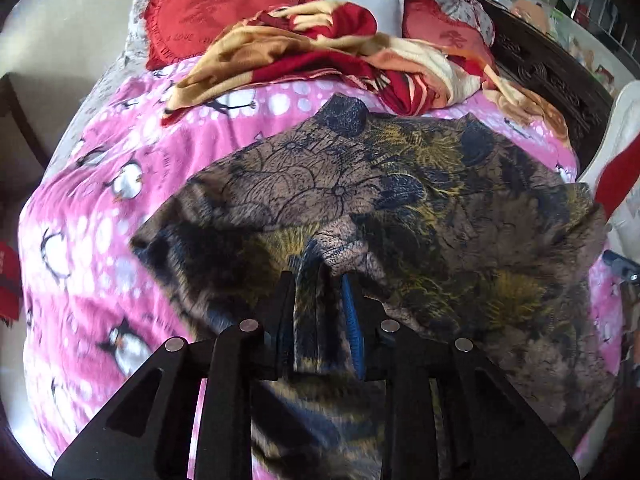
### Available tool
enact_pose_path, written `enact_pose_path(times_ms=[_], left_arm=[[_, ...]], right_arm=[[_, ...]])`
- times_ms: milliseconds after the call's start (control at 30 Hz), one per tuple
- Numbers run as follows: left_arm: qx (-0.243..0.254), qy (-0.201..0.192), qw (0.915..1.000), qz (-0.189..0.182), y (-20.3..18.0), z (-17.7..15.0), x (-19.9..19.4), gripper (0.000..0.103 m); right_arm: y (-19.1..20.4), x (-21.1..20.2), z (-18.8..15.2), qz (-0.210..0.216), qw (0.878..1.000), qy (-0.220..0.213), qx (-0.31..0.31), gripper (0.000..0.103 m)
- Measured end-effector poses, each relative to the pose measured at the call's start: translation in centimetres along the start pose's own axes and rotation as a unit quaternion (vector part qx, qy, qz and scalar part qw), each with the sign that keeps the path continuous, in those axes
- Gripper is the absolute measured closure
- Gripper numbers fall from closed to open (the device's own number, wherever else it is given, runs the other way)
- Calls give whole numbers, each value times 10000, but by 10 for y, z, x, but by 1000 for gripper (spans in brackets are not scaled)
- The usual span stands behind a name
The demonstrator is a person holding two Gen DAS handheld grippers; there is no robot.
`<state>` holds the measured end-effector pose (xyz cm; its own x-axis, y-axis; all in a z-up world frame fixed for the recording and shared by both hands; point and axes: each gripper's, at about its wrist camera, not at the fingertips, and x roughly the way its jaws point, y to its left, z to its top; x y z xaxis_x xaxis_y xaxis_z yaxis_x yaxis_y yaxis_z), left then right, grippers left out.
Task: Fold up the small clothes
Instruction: 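Fold the held shirt edge over the shirt body with the right gripper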
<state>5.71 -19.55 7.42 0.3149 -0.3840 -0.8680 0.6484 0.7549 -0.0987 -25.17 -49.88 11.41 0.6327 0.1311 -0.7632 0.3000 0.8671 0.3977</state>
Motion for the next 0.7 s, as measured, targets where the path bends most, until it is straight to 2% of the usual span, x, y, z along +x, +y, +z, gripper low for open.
enact_pose_path(times_ms=[133,167,200,267,367,400,433,467,600,700], left_arm=[[420,103,9973,-596,-4,2,12,79],[538,193,9959,-701,-6,4,15,69],[618,289,9949,-747,-7,5,20,65],[654,340,9946,-732,-7,7,22,65],[580,14,9968,-555,-2,10,5,63],[542,-32,9973,-488,1,11,3,57],[489,-14,9979,-424,4,12,4,32],[435,46,9982,-401,7,11,7,21],[559,224,9976,-350,4,8,21,21],[870,146,9956,-305,-13,8,26,21]], right_arm=[[-1,-2,-2,124,9999,15,55,51],[-2,-2,-2,148,9999,19,72,51],[-3,-1,-2,164,9998,23,93,51],[-6,-1,-2,191,9997,19,155,51],[-7,-2,-3,237,9995,9,198,51],[-8,-2,-3,266,9994,8,199,51],[-8,-3,-4,300,9993,9,202,51],[-9,-3,-4,331,9992,9,218,51],[-13,-2,-3,388,9986,-10,358,51],[-13,-3,-3,413,9984,-19,380,51]])
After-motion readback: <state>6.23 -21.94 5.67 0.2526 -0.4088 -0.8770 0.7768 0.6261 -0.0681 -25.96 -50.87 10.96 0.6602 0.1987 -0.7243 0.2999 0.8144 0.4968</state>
